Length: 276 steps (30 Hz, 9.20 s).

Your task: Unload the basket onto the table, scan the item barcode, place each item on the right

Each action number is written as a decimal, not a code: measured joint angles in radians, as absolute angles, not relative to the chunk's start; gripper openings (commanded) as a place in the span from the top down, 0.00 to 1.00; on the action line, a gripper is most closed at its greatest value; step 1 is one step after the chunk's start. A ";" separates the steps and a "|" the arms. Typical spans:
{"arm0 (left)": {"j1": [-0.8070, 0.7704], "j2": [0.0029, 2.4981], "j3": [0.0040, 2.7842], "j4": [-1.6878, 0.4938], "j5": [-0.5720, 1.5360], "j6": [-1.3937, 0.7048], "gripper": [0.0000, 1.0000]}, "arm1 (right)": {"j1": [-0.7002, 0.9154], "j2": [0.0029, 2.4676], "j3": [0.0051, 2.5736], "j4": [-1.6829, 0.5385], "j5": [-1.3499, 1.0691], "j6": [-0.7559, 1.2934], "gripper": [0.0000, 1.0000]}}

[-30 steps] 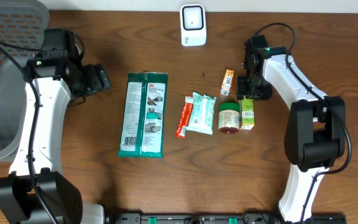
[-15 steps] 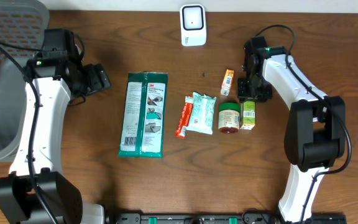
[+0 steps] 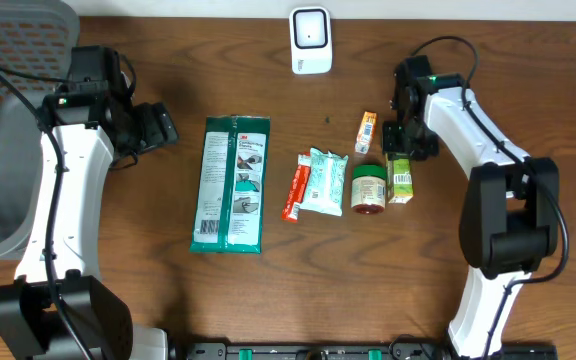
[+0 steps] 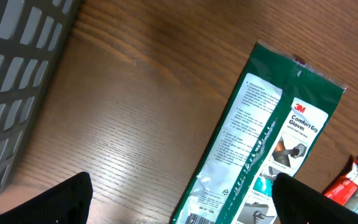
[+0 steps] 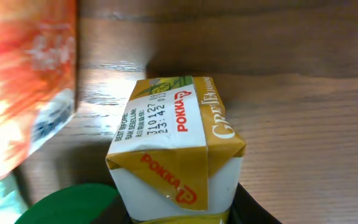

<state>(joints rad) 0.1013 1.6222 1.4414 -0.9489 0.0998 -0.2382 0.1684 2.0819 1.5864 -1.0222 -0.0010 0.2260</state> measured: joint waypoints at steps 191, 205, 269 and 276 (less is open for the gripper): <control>0.101 1.622 1.441 -0.949 0.100 -0.238 0.07 | -0.145 2.363 2.149 -1.048 -0.156 0.278 0.70; 0.101 1.622 1.441 -0.949 0.100 -0.238 0.08 | -0.126 2.237 2.148 -1.179 -0.081 0.255 0.73; 0.101 1.622 1.441 -0.949 0.100 -0.238 0.07 | 0.132 1.271 0.521 0.169 0.509 0.410 0.70; 0.101 1.622 1.441 -0.949 0.100 -0.238 0.08 | 0.132 1.265 0.525 0.118 0.484 0.410 0.65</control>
